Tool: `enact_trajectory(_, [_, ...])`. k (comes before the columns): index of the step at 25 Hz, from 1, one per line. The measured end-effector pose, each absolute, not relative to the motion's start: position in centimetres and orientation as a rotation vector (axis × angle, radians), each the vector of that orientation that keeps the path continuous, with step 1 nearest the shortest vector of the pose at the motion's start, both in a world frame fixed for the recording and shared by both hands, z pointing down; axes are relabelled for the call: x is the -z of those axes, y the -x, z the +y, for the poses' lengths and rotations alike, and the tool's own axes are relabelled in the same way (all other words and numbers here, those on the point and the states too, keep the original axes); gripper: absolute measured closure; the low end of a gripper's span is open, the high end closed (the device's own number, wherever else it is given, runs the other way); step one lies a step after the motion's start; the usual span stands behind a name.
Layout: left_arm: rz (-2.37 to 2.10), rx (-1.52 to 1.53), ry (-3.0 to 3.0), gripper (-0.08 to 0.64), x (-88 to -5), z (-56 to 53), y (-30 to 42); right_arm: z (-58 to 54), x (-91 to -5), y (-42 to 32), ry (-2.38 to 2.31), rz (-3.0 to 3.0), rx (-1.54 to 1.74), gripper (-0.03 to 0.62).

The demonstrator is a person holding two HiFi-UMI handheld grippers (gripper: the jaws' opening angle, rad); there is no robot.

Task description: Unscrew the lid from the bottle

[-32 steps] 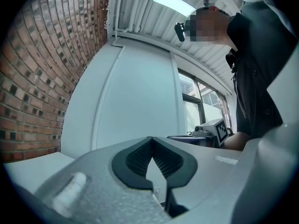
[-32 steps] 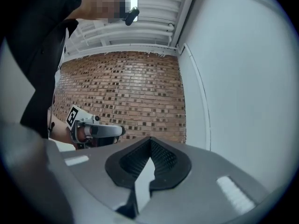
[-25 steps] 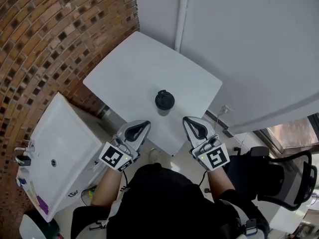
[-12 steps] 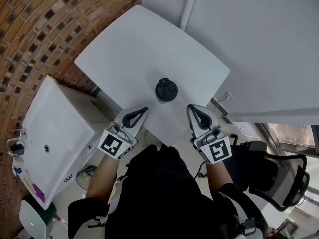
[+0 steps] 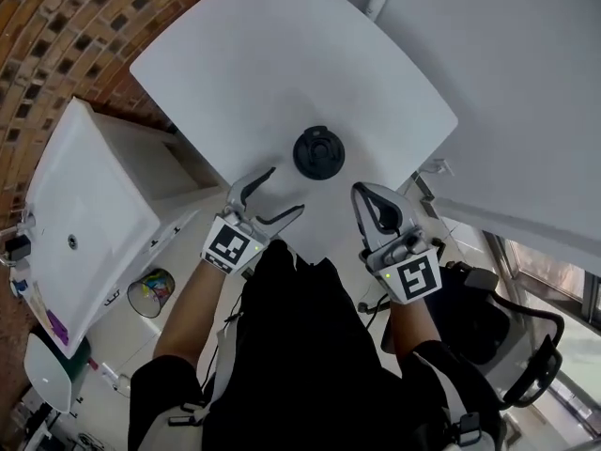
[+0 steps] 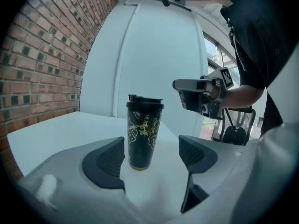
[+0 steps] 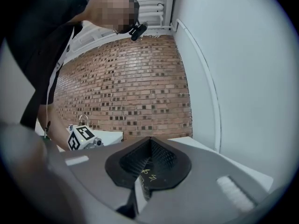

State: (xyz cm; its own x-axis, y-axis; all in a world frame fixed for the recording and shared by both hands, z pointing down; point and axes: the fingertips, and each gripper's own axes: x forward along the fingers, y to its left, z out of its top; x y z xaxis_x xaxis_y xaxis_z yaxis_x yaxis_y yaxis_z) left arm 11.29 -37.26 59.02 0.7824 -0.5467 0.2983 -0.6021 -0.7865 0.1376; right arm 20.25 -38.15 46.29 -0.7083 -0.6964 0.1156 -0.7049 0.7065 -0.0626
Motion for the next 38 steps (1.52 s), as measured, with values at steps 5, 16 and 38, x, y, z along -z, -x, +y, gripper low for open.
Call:
enact_trajectory(5, [-0.846,-0.450,-2.718,0.181,-63.6,-38.9,-12.5,-38.1,-47.4,-19.9,-1.113,-2.816,-0.184,0.587])
enact_trajectory(16, [-0.658,-0.436,-2.810,0.173,-66.0,-42.0,-16.2,-38.4,-48.9,-22.6,-1.165,-2.762,-0.250,0.587])
enact_trajectory(38, [-0.613,-0.400,-2.840,0.183,-66.8,-42.9,-17.7,-42.4,-51.4,-15.4,-1.057,-2.876,-0.190,0.124])
